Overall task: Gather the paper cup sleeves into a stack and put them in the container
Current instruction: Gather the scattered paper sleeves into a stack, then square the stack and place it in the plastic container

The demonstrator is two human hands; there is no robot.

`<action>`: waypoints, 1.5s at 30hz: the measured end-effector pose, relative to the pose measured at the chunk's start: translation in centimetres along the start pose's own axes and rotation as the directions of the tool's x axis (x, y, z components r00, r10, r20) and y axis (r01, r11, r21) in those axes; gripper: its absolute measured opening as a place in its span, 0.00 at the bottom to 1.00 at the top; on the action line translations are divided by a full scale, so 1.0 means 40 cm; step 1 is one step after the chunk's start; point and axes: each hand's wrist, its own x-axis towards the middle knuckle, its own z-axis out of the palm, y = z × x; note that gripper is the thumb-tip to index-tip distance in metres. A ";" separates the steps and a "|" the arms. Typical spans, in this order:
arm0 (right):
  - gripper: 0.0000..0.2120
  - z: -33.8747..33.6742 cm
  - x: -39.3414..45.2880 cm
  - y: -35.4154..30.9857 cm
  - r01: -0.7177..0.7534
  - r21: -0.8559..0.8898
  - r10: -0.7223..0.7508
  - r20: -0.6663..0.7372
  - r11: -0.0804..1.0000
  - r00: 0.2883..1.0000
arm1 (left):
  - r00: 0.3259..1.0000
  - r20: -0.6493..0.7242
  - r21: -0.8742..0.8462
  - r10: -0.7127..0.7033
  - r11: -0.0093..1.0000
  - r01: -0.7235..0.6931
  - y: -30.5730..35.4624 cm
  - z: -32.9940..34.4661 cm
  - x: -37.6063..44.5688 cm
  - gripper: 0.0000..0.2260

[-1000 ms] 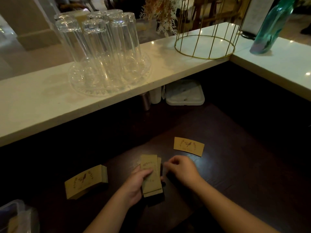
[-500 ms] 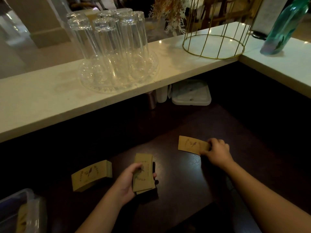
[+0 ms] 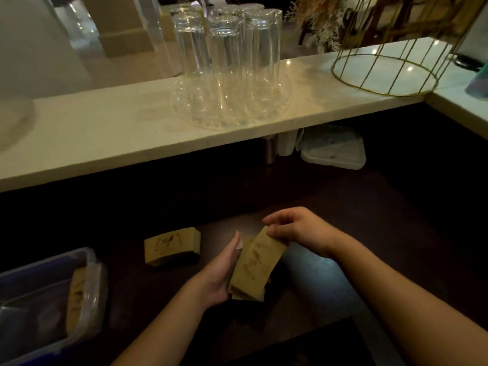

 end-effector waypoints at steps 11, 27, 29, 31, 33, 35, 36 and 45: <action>0.24 0.203 0.072 0.045 -0.107 -0.125 0.132 0.212 0.986 0.968 | 0.996 0.074 0.042 0.057 0.997 -0.060 -0.049 -0.106 -0.102 0.19; 0.17 0.417 0.143 0.048 -0.126 0.241 0.128 0.008 0.962 0.992 | 0.686 -0.609 0.141 0.398 0.905 -0.401 -0.020 -0.270 -0.241 0.18; 0.22 0.451 0.177 0.030 -0.121 0.214 0.143 -0.093 0.969 0.985 | 0.575 -0.672 0.187 0.466 0.859 -0.476 0.004 -0.275 -0.221 0.18; 0.25 0.474 0.210 0.006 -0.096 0.157 0.127 -0.202 0.983 0.971 | 0.494 -0.693 0.280 0.525 0.828 -0.486 0.032 -0.284 -0.194 0.18; 0.26 0.483 0.238 -0.012 -0.062 0.096 0.086 -0.268 0.993 0.959 | 0.441 -0.700 0.353 0.561 0.809 -0.470 0.057 -0.299 -0.164 0.20; 0.27 0.484 0.263 -0.023 -0.045 0.050 0.058 -0.296 0.998 0.954 | 0.412 -0.715 0.395 0.564 0.813 -0.428 0.078 -0.314 -0.134 0.21; 0.28 0.483 0.273 -0.026 -0.049 0.017 0.052 -0.317 0.999 0.947 | 0.407 -0.725 0.419 0.555 0.825 -0.379 0.084 -0.320 -0.121 0.21; 0.30 0.493 0.324 -0.017 -0.221 -0.123 0.160 -0.378 0.968 0.912 | 0.385 -0.702 0.534 0.599 0.800 -0.272 0.047 -0.364 -0.072 0.27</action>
